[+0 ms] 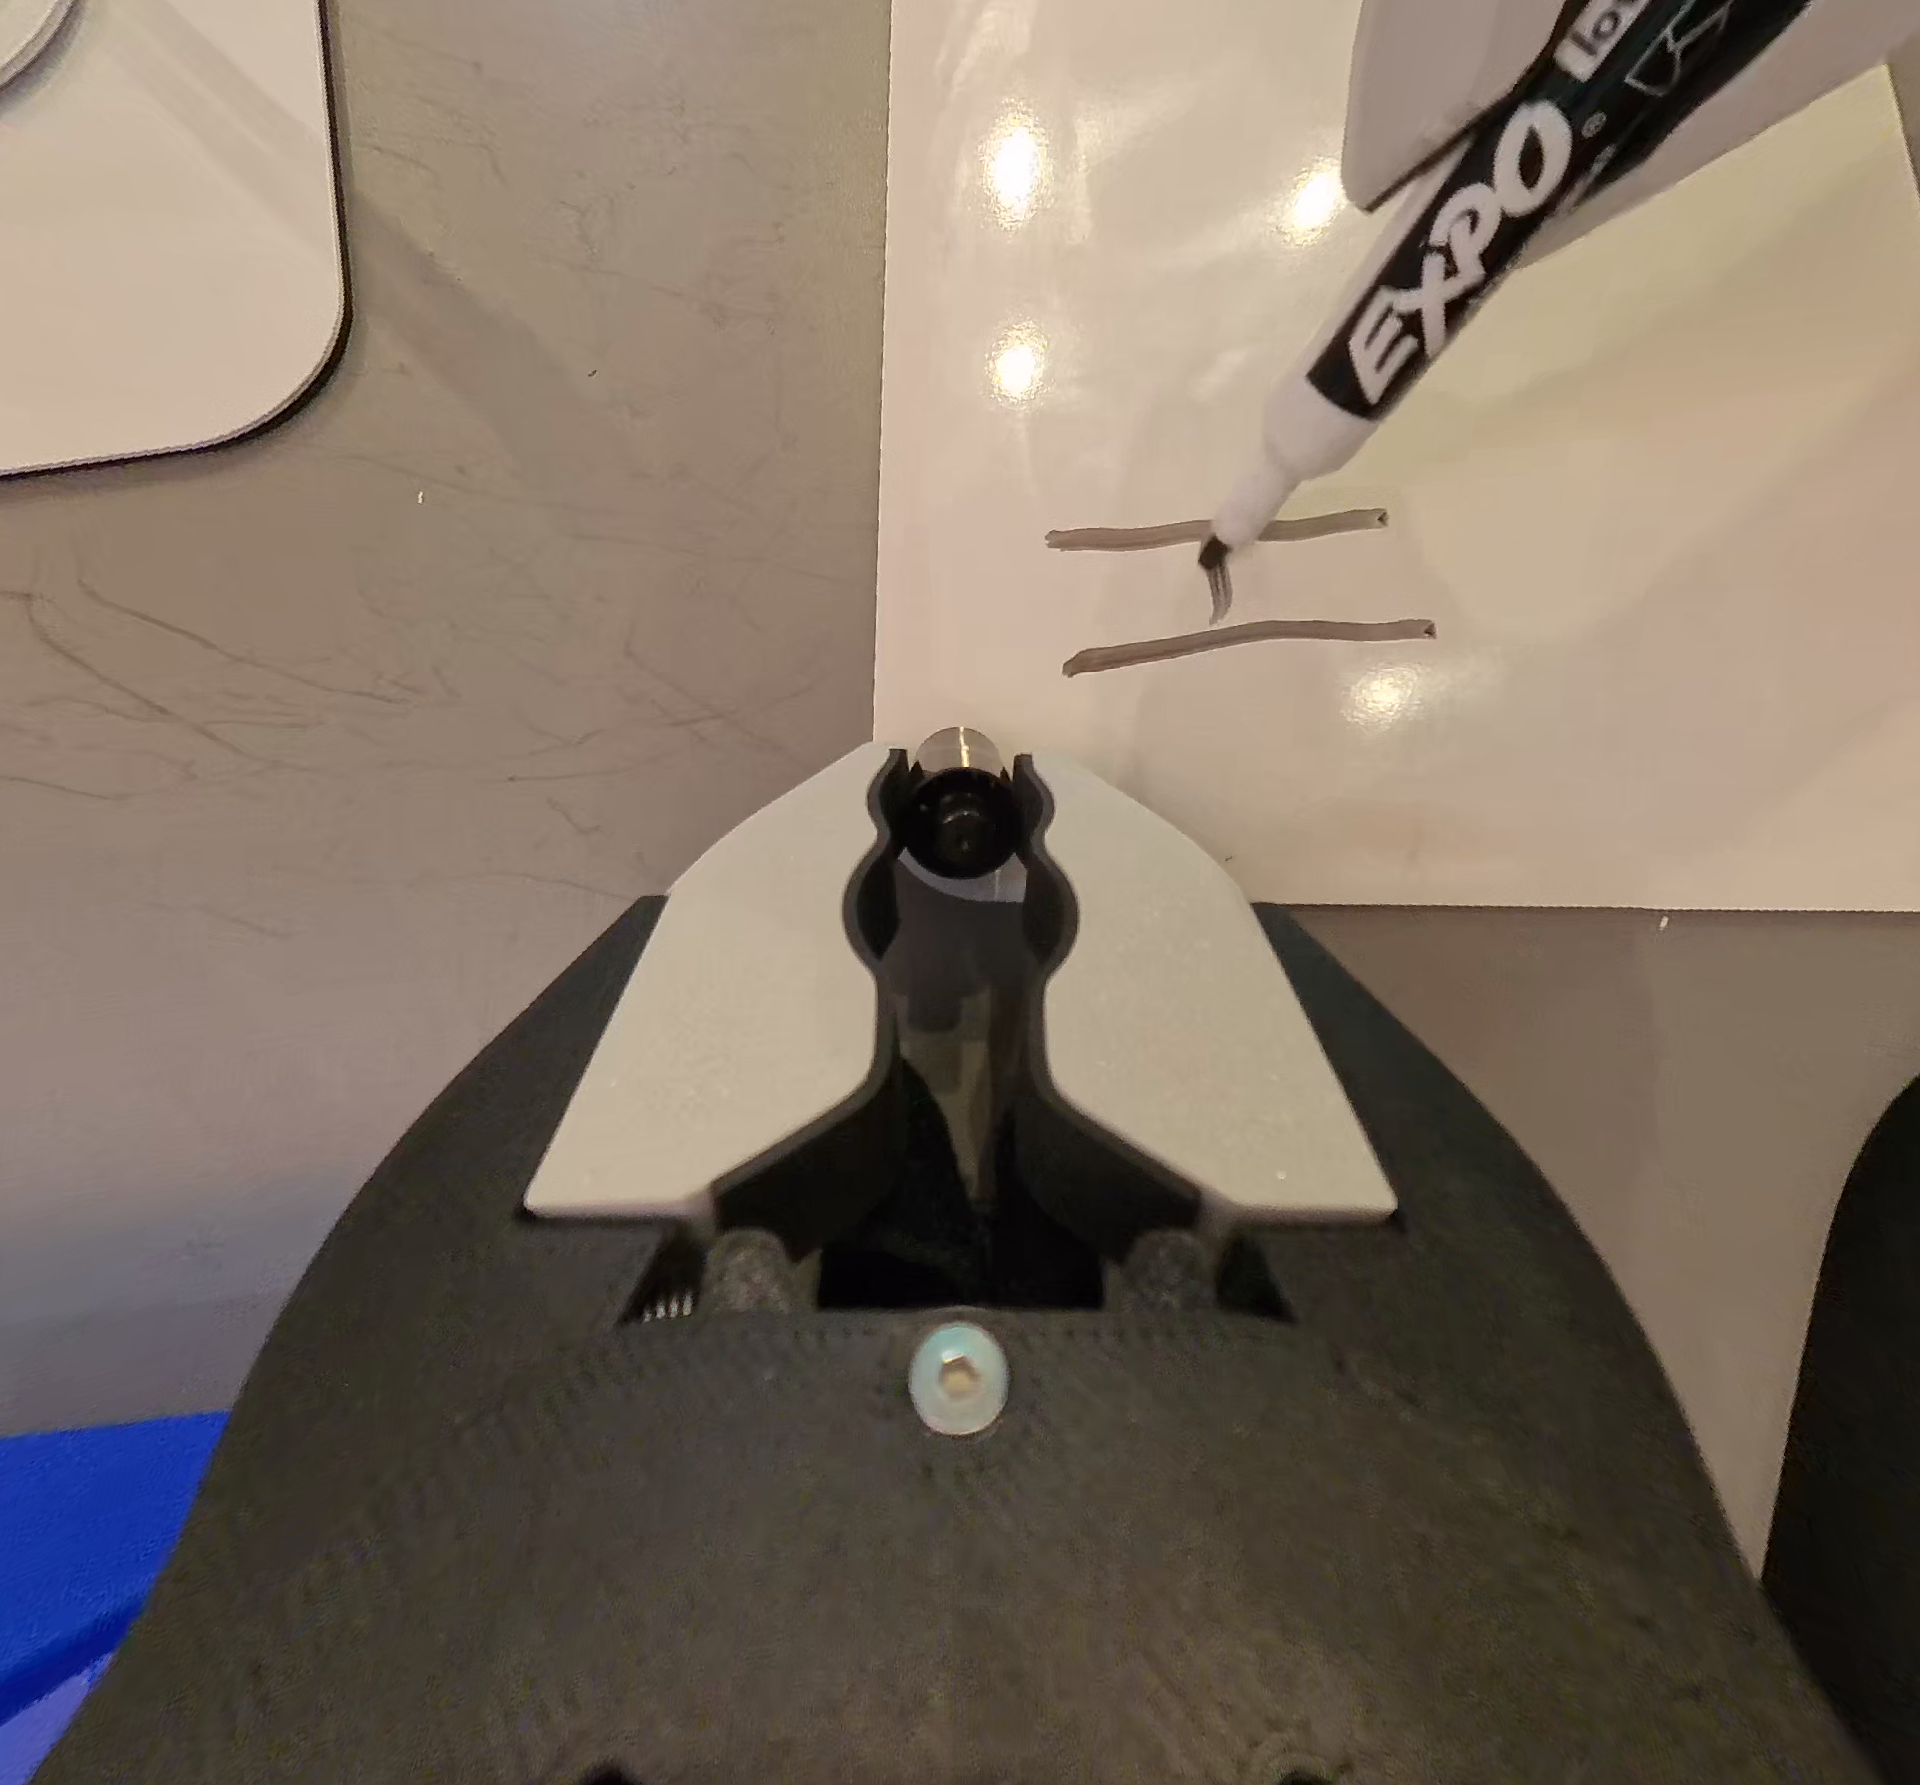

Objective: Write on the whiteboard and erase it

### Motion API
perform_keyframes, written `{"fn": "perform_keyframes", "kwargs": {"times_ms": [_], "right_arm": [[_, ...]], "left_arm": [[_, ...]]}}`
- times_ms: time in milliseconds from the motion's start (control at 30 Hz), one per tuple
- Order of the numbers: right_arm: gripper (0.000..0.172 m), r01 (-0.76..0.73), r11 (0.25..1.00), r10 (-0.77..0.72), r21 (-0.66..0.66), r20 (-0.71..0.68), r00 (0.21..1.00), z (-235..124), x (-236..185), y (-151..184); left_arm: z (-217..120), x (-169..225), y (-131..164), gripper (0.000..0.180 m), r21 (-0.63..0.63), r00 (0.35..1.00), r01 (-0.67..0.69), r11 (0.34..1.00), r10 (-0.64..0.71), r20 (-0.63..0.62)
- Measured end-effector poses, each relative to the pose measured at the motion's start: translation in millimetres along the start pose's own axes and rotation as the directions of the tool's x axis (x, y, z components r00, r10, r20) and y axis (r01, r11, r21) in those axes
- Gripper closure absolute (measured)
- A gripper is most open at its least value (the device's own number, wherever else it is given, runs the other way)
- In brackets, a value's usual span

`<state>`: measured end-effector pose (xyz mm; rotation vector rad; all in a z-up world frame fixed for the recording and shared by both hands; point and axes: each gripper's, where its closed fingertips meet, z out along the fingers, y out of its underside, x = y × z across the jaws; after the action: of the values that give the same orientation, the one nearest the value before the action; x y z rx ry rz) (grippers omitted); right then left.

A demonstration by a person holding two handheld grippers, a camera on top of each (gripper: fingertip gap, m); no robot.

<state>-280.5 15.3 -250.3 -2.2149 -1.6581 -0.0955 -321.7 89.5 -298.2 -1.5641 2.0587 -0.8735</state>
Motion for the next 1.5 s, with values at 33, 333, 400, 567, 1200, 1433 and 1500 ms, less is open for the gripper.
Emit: {"fn": "perform_keyframes", "kwargs": {"times_ms": [33,333,400,567,1200,1433,1500], "right_arm": [[0.151,0.007,1.0,-0.007,0.005,0.002,1.0,1,0,-4],[0.151,-0.041,0.998,0.042,0.038,-0.026,0.999,-13,15,-3],[0.151,-0.059,0.998,0.058,-0.008,-0.048,0.997,-16,21,15],[0.151,-0.113,0.993,0.111,-0.036,-0.057,0.992,-13,27,42],[0.151,-0.053,0.997,0.054,-0.055,0.017,0.998,-14,-9,35],[0.151,-0.07,0.997,0.07,-0.016,0.001,0.998,-22,-20,28],[0.151,-0.079,0.997,0.079,-0.004,-0.031,0.996,-20,-7,25]], "left_arm": [[0,0,0,0.16,0.0,1.0,0.0,1.0,0.0,0.0],[0,0,0,0.16,0.0,1.0,0.0,1.0,0.0,-0.001],[0,0,0,0.16,0.001,1.0,0.002,1.0,-0.002,-0.003],[0,0,0,0.16,0.0,1.0,0.001,1.0,-0.001,-0.001],[0,0,0,0.16,0.001,1.0,0.003,1.0,-0.003,-0.003],[0,1,0,0.16,0.0,1.0,0.002,1.0,-0.002,-0.001],[0,1,0,0.16,0.0,1.0,0.002,1.0,-0.002,-0.002]]}}
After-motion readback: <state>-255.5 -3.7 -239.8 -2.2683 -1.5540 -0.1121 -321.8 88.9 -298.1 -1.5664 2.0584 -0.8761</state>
